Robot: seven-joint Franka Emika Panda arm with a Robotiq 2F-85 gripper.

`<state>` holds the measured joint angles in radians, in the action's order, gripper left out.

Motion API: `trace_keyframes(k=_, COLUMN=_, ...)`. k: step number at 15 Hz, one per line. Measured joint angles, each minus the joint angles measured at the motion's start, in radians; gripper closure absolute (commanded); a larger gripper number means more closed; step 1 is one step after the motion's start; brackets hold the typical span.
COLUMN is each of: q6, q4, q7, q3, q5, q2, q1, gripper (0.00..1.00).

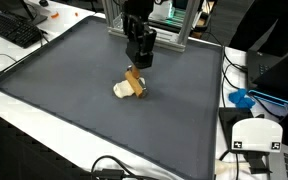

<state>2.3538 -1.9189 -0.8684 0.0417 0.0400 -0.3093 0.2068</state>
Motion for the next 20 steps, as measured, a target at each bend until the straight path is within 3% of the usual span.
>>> trace_keyframes(k=12, q6=-0.064, q4=0.013, q7=0.045, q3=0.015, q5=-0.018, q2=0.0, q1=0.001, gripper=0.71)
trace_keyframes(k=20, q6=0.018, q4=-0.001, q7=0.002, q3=-0.003, q5=0.065, q2=-0.002, q1=0.009, gripper=0.71)
